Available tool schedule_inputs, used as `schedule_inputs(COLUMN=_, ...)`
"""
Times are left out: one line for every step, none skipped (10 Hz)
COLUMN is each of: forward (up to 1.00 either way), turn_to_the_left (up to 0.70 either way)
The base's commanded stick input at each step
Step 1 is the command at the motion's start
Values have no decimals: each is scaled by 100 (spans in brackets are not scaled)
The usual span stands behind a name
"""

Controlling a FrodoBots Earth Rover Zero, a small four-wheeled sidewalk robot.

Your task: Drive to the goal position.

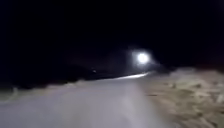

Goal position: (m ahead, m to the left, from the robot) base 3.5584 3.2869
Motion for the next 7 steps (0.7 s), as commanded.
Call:
schedule_inputs(forward=85, turn_to_the_left=0)
schedule_inputs(forward=85, turn_to_the_left=0)
schedule_inputs(forward=85, turn_to_the_left=0)
schedule_inputs(forward=85, turn_to_the_left=0)
schedule_inputs(forward=85, turn_to_the_left=0)
schedule_inputs(forward=85, turn_to_the_left=0)
schedule_inputs(forward=85, turn_to_the_left=0)
